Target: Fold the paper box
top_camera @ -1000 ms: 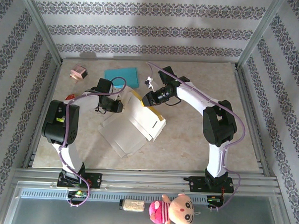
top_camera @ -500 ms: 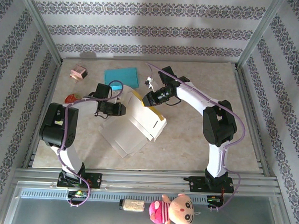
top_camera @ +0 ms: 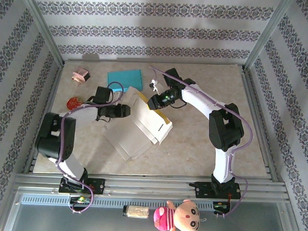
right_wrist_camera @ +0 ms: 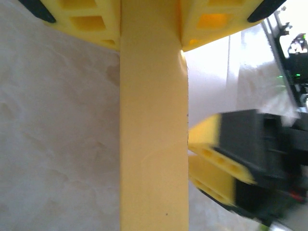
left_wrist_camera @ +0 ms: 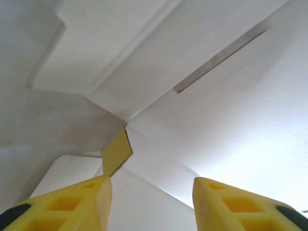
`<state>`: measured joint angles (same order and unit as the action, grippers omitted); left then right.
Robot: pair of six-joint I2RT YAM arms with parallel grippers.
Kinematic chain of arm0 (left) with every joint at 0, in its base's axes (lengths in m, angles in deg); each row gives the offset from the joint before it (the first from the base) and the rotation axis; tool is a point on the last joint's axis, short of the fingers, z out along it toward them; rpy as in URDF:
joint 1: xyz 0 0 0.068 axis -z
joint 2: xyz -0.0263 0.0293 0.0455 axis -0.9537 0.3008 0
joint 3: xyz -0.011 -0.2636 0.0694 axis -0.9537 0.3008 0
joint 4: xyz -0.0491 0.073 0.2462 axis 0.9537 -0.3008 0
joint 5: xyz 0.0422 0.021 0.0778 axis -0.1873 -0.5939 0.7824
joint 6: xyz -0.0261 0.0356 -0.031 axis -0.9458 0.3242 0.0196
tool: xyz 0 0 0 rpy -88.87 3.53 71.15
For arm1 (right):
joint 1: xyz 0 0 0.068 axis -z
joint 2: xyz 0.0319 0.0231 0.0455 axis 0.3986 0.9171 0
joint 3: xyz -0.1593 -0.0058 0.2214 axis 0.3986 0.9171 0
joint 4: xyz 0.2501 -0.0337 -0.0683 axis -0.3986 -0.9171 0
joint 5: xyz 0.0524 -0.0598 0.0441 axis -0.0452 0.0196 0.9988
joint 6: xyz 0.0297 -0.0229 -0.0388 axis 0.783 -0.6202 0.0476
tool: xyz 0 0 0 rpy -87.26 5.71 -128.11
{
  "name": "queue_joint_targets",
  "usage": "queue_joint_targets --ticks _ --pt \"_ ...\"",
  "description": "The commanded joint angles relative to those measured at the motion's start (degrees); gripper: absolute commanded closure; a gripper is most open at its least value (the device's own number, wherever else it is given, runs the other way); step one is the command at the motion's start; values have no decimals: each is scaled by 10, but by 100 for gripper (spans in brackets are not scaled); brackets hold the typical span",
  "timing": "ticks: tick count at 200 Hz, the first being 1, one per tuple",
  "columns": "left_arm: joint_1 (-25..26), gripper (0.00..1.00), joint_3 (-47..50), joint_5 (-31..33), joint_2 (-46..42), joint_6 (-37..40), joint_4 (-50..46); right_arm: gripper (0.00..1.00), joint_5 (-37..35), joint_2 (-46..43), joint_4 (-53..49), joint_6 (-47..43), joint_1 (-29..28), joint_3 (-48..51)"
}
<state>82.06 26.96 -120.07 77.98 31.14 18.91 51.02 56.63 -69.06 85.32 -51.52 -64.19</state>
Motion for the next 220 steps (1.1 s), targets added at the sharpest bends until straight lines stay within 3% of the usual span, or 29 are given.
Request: queue_joint_targets --ticks 1,28,75,112,138,220 --pt "-29 43 0 50 -68 13 -36 71 -83 -20 -38 -57 -12 -25" --pt "-53 36 -20 61 -105 56 -67 71 -150 -23 -59 -98 -30 -32" --pt "-54 34 -84 24 -76 219 -116 71 -260 -39 -93 -175 -74 -50" --pt "-55 32 -121 -3 -24 332 -132 69 -252 -58 -97 -201 -88 -46" --pt "-55 31 -129 -58 4 402 -136 69 -250 -58 -103 -206 -89 -46" --pt "-48 29 -174 -83 81 460 -119 69 -230 -46 -109 -221 -94 -44"
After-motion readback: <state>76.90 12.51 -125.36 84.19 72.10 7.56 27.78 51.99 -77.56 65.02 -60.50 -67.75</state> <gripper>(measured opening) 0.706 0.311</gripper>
